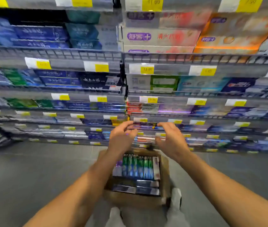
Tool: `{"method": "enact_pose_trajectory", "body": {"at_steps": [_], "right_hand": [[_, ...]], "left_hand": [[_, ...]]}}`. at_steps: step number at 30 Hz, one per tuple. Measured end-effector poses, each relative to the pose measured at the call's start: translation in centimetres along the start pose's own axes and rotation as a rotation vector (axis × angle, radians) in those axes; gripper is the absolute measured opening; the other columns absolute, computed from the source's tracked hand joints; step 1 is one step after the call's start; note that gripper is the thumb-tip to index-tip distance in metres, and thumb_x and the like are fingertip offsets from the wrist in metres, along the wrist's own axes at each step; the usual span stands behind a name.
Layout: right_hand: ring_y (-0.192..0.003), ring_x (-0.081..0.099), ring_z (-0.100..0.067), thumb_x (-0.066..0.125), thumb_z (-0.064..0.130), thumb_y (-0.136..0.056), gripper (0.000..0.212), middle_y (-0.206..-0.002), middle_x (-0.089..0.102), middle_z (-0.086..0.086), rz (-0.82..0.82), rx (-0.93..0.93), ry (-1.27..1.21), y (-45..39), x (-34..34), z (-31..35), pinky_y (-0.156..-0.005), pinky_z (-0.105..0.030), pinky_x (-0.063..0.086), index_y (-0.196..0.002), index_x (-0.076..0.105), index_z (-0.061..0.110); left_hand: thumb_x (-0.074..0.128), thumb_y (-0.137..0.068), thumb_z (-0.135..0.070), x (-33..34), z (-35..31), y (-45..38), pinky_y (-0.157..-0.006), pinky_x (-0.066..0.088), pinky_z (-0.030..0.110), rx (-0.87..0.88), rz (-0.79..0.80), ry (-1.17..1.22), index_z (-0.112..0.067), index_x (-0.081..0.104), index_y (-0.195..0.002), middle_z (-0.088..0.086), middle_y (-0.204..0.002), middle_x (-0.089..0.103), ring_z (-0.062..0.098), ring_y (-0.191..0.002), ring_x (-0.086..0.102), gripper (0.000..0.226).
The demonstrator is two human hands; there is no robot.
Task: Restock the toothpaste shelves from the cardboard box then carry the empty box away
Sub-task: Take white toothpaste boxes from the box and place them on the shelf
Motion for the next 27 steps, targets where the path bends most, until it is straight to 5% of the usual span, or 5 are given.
{"method": "enact_pose_trajectory", "body": {"at_steps": [6,13,19,25,27], "right_hand": [[-0.115,0.052,-0.03,0.068,0.024,-0.079,0.052,-0.122,0.056,-0.01,0.114,0.164,0.018,3.4,8.8,1.4,-0.094,-0.036,0.044,-0.128,0.056,0.014],[-0.109,0.055,-0.035,0.067,0.019,-0.083,0.041,-0.119,0.057,-0.017,0.252,0.354,0.043,6.0,16.4,-2.6,-0.087,-0.033,0.041,-0.121,0.058,0.007],[-0.111,0.055,-0.035,0.063,0.016,-0.084,0.038,-0.121,0.056,-0.018,0.313,0.49,0.013,5.9,25.0,-9.8,-0.09,-0.033,0.042,-0.12,0.057,0.006],[-0.115,0.053,-0.028,0.058,0.027,-0.079,0.046,-0.129,0.052,-0.009,0.334,0.592,-0.067,4.8,36.1,-19.2,-0.093,-0.029,0.04,-0.123,0.057,0.015],[-0.117,0.05,-0.026,0.051,0.033,-0.073,0.055,-0.129,0.049,-0.008,0.317,0.625,-0.099,4.4,39.8,-22.5,-0.095,-0.031,0.04,-0.125,0.054,0.016]], "left_hand": [[0.069,-0.076,-0.043,-3.0,11.0,1.5,-0.095,0.051,0.027,-0.095,0.127,-0.067,-0.031,0.066,-0.119,-0.014,-0.1,0.072,0.004,-0.096,0.067,0.044],[0.071,-0.084,-0.018,-2.4,20.2,1.2,-0.093,0.047,0.025,-0.233,0.175,-0.05,-0.018,0.065,-0.121,-0.01,-0.1,0.064,0.013,-0.101,0.065,0.037],[0.069,-0.087,-0.026,4.1,27.7,-0.9,-0.095,0.05,0.031,-0.251,0.245,-0.099,-0.02,0.062,-0.125,-0.002,-0.113,0.068,0.012,-0.099,0.064,0.039],[0.067,-0.088,-0.02,14.3,37.0,-4.1,-0.082,0.04,0.002,-0.379,0.297,-0.052,-0.017,0.06,-0.129,-0.007,-0.117,0.064,0.002,-0.096,0.06,0.041],[0.068,-0.088,-0.022,17.9,40.4,-5.4,-0.09,0.041,0.007,-0.425,0.321,-0.029,-0.019,0.059,-0.13,-0.009,-0.123,0.062,0.001,-0.103,0.059,0.043]]}}
Point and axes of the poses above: each hand's wrist, its own y-axis away from the middle knuckle, its own x-axis out of the palm, z = x × y, the point moved 3 cm from there along -y, towards the middle knuckle
